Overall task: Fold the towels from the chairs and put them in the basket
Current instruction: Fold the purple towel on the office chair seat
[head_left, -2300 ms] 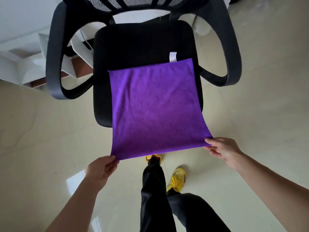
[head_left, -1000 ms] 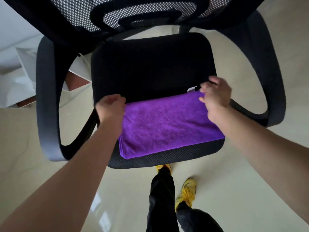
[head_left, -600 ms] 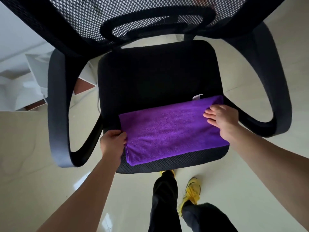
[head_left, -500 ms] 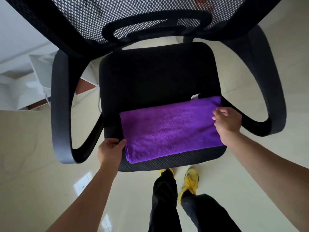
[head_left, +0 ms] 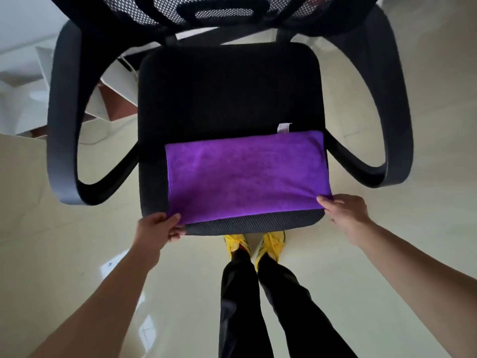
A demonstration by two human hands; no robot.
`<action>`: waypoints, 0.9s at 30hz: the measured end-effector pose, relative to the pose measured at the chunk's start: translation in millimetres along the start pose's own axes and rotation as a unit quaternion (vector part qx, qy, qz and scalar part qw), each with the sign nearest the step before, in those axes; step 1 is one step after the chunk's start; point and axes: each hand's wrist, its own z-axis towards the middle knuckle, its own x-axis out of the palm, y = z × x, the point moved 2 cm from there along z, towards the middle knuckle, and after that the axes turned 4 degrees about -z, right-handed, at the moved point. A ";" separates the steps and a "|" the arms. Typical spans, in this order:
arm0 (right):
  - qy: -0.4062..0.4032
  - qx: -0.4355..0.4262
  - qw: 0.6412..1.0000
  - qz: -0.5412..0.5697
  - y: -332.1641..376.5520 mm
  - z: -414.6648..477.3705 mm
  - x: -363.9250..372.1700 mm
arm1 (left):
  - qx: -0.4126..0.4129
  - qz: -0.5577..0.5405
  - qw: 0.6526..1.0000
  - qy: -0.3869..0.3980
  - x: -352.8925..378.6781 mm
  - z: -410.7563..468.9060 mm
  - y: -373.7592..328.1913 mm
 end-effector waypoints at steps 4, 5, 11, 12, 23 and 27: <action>-0.001 -0.005 1.000 -0.005 -9.8 7.1 -6.9 | -0.006 0.026 0.998 -0.058 -3.6 9.6 10.3; 0.000 -0.010 1.000 -0.002 -13.0 9.7 -6.2 | 0.004 0.064 0.994 -0.088 -0.7 8.2 10.6; -0.046 -0.035 0.998 0.038 2.8 0.0 -7.4 | 0.431 0.462 0.764 -0.130 42.7 -31.9 -22.4; -0.056 -0.054 0.996 0.041 9.2 0.9 -5.8 | 0.492 0.519 0.694 -0.091 58.2 -34.5 -27.6; 0.049 -0.074 0.993 0.081 35.1 8.5 12.3 | 0.378 0.752 0.538 0.040 107.4 11.7 -55.8; 0.076 -0.108 0.985 0.109 42.8 -13.1 -8.1 | 0.388 0.731 0.560 0.031 83.7 7.3 -52.9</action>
